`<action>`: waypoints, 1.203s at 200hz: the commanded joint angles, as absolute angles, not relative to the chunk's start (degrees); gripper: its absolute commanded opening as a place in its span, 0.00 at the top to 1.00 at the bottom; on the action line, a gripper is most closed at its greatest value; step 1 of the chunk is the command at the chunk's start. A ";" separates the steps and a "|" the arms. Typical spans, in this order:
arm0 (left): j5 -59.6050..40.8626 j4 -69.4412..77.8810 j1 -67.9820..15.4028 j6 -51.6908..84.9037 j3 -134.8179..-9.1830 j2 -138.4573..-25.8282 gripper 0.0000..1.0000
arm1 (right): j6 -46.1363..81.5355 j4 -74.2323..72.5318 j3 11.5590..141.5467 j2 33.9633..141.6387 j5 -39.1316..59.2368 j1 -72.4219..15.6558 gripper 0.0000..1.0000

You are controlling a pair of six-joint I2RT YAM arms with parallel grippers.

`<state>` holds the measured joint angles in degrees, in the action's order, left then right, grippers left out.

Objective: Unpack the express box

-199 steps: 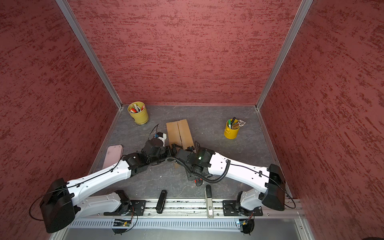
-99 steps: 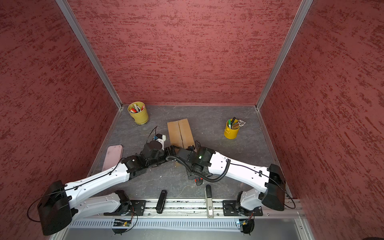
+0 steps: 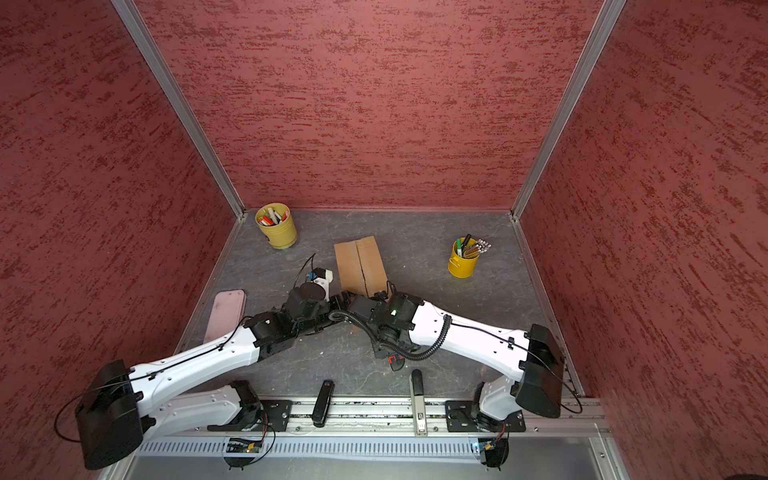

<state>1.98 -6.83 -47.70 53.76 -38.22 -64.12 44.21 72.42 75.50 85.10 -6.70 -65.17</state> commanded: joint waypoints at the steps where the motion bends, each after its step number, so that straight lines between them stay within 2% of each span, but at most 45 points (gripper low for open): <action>1: 0.62 -3.16 -49.04 53.79 -38.24 -64.29 0.17 | 42.02 69.52 77.99 85.75 -5.11 -65.48 1.00; 240: 2.85 -2.12 -51.42 53.16 -39.36 -65.39 0.14 | 40.83 68.75 78.22 86.26 -3.79 -65.39 1.00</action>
